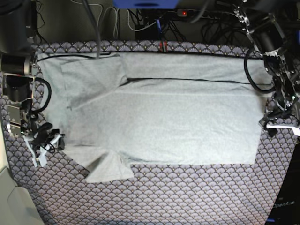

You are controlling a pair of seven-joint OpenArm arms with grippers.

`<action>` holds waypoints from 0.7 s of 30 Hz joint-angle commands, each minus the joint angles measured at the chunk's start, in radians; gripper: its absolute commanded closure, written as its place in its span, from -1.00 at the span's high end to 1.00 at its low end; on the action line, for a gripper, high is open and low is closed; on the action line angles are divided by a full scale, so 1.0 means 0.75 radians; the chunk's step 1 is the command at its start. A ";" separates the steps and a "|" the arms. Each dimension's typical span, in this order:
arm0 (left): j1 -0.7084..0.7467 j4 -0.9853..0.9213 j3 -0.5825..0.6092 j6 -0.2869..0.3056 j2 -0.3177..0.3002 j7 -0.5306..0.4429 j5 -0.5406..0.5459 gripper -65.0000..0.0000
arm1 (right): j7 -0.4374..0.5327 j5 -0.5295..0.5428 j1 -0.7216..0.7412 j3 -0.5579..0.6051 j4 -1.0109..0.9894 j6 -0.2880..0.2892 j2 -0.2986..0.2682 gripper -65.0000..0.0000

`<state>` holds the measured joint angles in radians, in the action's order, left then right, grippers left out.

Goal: Fold the T-shirt properly
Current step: 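Move both grippers to the hem edge and pinch the fabric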

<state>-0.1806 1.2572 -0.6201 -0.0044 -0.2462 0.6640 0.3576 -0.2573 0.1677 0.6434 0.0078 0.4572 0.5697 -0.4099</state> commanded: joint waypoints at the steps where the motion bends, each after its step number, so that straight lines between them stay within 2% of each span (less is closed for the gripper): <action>1: -0.045 0.009 -0.003 0.011 -0.023 -0.041 0.009 0.69 | 0.045 0.021 0.047 -0.003 0.015 -0.036 -0.011 -0.14; 12: -0.108 -0.030 -0.003 0.011 -0.023 -0.045 0.009 0.69 | 0.050 0.021 0.023 -0.001 -0.001 -0.061 0.018 -0.14; 17: -0.196 -0.172 -0.003 0.011 -0.016 -0.090 -0.095 0.69 | 0.052 0.021 -0.010 -0.001 -0.001 -0.061 0.020 -0.16; 19: -0.231 -0.243 -0.003 0.011 -0.014 -0.127 -0.136 0.70 | 0.047 0.021 -0.014 -0.001 -0.001 -0.061 0.020 -0.25; 21: -0.278 -0.331 -0.003 0.011 -0.014 -0.172 -0.161 0.70 | 0.047 0.021 -0.020 -0.001 -0.001 -0.061 0.020 -0.45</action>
<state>-0.3622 0.9916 -0.6209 0.0002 -0.2409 0.5526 0.2317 -0.2165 0.1837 0.6106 0.0090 0.4461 0.5220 -0.3832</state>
